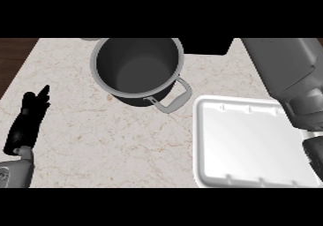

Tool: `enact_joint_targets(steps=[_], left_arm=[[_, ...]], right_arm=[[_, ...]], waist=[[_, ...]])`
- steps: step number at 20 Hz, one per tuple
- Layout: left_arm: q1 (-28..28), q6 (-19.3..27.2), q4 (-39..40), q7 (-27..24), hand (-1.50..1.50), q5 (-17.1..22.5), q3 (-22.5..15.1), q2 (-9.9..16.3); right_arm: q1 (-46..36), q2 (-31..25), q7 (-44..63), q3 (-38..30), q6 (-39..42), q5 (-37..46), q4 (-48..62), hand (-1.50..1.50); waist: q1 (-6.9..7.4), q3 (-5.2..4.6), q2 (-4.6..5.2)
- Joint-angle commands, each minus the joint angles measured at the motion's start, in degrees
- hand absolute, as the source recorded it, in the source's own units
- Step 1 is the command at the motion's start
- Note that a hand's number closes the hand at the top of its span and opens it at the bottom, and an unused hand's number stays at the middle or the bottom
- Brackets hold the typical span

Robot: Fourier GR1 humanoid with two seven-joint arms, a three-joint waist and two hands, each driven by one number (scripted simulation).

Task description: Pick the bell pepper from the tray and place it in the pot

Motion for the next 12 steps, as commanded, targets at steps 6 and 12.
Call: enact_joint_targets(steps=[6,12], left_arm=[[0.63,-0.03,4.04,-4.56,0.0,0.06,1.2,0.25],[-1.99,0.1,1.33,0.87,0.0,-0.91,-0.49,-0.54]], right_arm=[[-1.69,9.77,2.73,4.26,-1.46,4.94,7.79,1.5],[-1.92,13.54,5.05,2.35,0.66,3.83,14.39,-1.5]], waist=[[-0.7,-0.04,0.03],[0.01,-0.01,0.39]])
